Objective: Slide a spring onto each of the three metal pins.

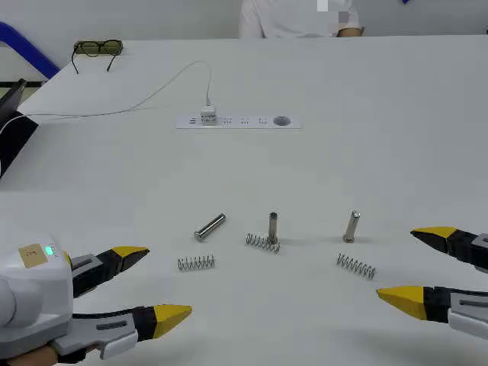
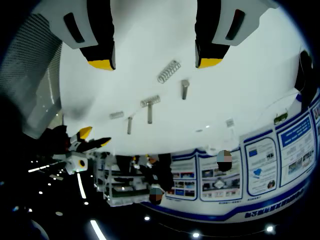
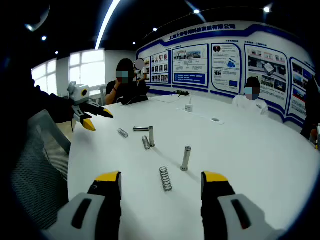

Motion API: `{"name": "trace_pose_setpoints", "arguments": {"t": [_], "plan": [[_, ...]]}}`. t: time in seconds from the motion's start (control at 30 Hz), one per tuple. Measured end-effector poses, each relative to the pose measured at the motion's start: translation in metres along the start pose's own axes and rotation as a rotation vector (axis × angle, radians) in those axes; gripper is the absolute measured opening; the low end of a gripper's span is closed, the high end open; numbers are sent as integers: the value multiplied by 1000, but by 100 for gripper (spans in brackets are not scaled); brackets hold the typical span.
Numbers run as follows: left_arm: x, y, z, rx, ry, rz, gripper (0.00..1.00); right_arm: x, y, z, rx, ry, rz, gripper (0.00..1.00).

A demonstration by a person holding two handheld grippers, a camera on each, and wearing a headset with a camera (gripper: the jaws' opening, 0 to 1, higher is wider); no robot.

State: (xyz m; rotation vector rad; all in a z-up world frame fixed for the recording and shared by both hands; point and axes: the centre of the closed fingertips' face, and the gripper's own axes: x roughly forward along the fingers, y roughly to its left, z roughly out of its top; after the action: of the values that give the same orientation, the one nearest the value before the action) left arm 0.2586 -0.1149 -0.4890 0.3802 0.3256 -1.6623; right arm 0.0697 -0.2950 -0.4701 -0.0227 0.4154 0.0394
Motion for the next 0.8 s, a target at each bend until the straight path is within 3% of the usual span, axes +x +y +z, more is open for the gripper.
{"name": "trace_pose_setpoints", "arguments": {"t": [0.53, 0.8], "plan": [[1, 7, 9, 17, 2, 3, 64, -2, 0, -1, 4, -2, -6, 66], [9, 18, 22, 41, 6, -1, 62, -2, 0, -2, 4, 4, -10, 66]]}}
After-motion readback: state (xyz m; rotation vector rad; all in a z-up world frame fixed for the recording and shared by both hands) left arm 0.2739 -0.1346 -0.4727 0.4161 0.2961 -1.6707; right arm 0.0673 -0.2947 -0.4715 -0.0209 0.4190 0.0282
